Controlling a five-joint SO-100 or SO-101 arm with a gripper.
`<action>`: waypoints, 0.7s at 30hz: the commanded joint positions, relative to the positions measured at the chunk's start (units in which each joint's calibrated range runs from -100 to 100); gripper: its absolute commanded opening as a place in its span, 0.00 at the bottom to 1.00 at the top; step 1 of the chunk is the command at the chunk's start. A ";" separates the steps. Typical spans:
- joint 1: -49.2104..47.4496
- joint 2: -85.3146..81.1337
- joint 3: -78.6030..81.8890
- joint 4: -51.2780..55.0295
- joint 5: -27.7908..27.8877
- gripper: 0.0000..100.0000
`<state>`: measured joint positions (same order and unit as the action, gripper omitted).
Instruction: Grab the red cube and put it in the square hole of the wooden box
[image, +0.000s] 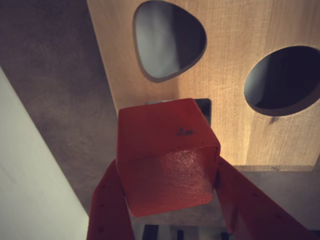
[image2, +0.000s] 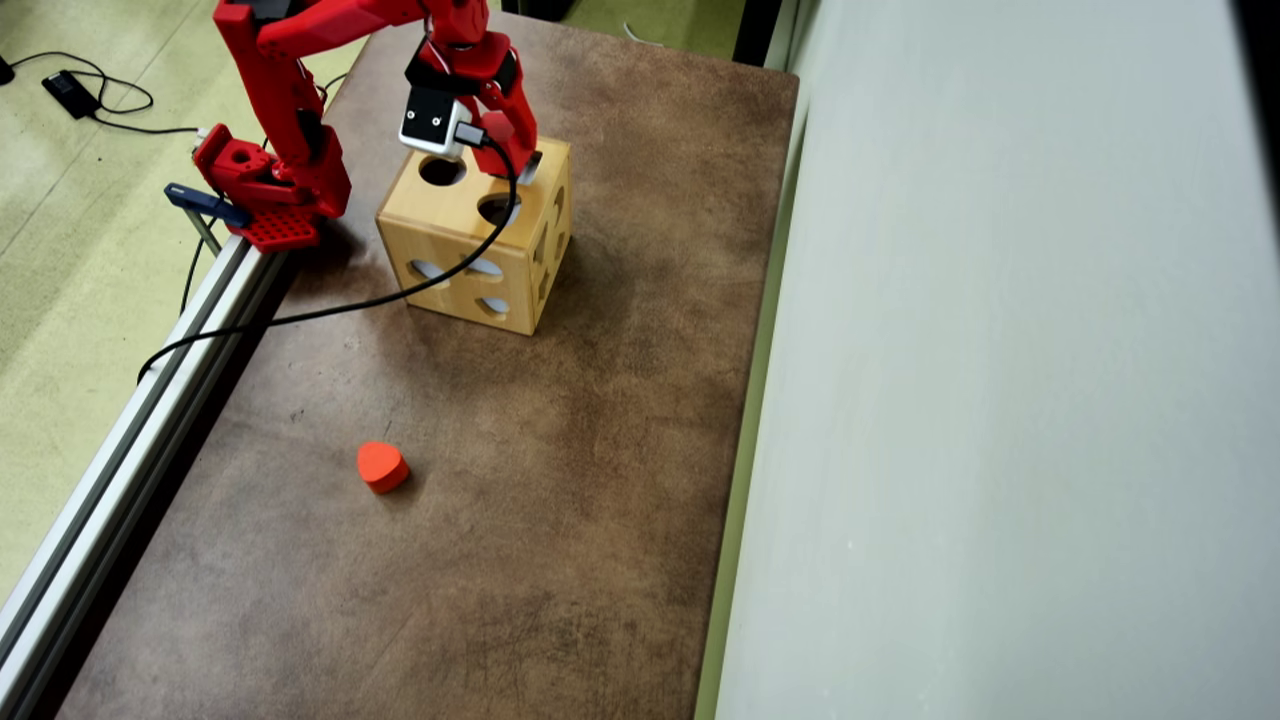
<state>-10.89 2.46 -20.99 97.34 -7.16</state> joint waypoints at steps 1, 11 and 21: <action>-0.55 -0.21 -3.25 0.09 -0.10 0.01; -2.86 -0.63 -2.89 0.41 -0.05 0.01; -2.11 -1.14 1.23 0.41 0.39 0.01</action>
<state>-13.47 2.71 -19.64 97.34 -7.16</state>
